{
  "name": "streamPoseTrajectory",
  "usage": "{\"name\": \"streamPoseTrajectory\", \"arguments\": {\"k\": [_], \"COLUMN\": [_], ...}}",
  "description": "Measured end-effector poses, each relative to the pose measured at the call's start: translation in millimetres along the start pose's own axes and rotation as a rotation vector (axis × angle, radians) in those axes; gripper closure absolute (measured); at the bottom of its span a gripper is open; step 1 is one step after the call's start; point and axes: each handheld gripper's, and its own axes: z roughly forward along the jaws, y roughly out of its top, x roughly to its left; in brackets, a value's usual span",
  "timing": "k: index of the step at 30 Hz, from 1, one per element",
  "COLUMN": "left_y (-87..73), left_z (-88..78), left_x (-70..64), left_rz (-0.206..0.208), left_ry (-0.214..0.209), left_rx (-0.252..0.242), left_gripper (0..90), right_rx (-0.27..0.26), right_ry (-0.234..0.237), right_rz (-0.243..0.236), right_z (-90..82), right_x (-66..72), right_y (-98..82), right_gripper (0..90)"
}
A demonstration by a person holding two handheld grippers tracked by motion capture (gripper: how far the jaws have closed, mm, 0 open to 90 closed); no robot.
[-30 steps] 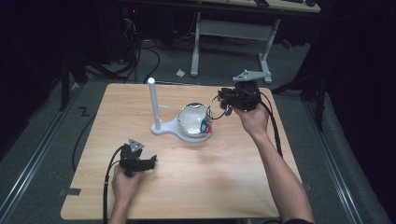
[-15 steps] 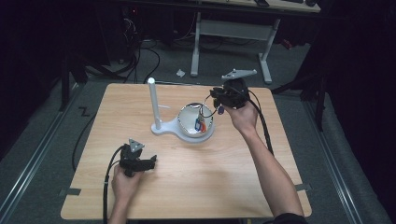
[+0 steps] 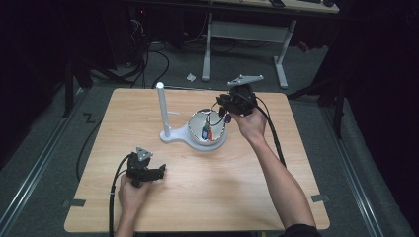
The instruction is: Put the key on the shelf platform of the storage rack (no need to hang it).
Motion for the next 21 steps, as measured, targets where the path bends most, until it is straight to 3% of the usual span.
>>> {"name": "streamPoseTrajectory", "arguments": {"k": [21], "left_y": [0.2], "left_z": [0.2], "left_x": [0.9], "left_rz": [0.012], "left_ry": [-0.004], "left_rx": [-0.004], "left_gripper": [16.9], "right_rx": [0.015], "right_ry": [0.019], "right_rz": [0.024], "right_z": [26.9], "right_x": [10.2], "right_y": [-6.0], "right_gripper": [78.9]}}
